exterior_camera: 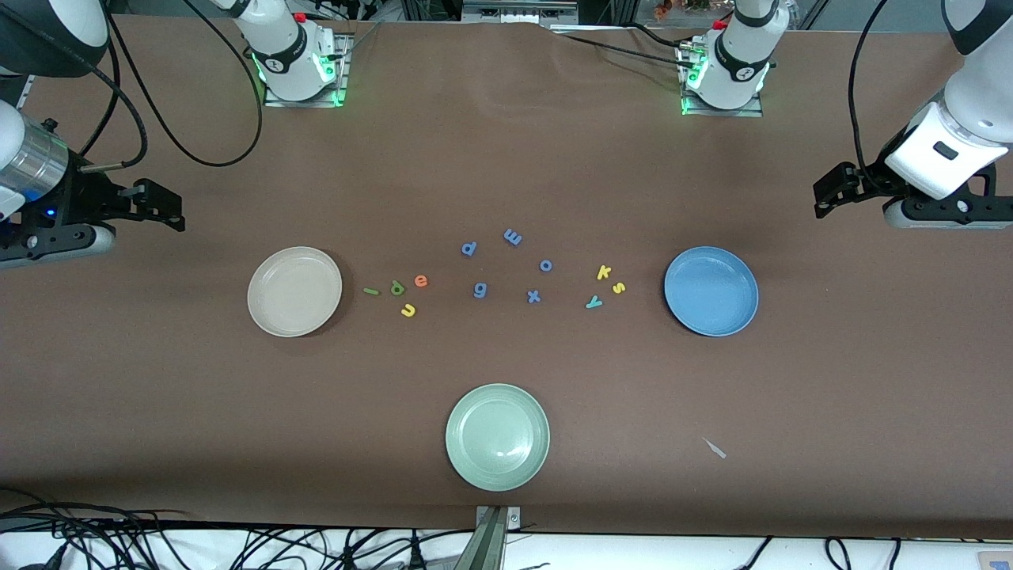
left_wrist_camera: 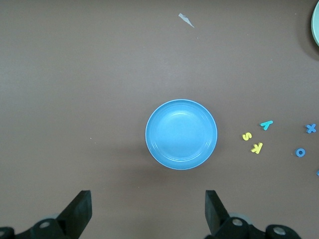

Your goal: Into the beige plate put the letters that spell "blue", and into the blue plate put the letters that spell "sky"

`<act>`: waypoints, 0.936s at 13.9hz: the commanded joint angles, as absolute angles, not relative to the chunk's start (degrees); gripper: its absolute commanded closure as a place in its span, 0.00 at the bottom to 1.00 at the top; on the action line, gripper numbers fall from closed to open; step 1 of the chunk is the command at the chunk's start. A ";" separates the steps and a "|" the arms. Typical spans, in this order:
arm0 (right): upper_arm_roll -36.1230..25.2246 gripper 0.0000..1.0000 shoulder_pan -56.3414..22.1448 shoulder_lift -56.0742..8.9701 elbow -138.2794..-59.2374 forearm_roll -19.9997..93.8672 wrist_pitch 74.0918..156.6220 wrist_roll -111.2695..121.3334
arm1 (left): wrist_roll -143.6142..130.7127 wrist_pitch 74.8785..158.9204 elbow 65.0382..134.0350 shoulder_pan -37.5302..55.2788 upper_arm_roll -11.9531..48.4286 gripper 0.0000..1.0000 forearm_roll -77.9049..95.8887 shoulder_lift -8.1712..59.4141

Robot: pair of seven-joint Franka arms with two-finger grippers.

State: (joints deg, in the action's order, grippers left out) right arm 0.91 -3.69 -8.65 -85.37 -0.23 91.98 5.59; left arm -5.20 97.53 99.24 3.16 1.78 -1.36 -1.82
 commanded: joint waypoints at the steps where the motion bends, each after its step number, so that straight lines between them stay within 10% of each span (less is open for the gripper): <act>1: 1.14 0.00 -3.43 -7.74 -86.47 0.00 91.75 4.49 | -4.04 96.06 97.47 3.16 1.76 0.00 -0.18 -1.14; 13: 1.14 0.00 -3.25 -8.17 -85.61 0.70 91.93 4.31 | -4.22 96.06 97.47 3.16 1.76 0.00 -0.18 -1.14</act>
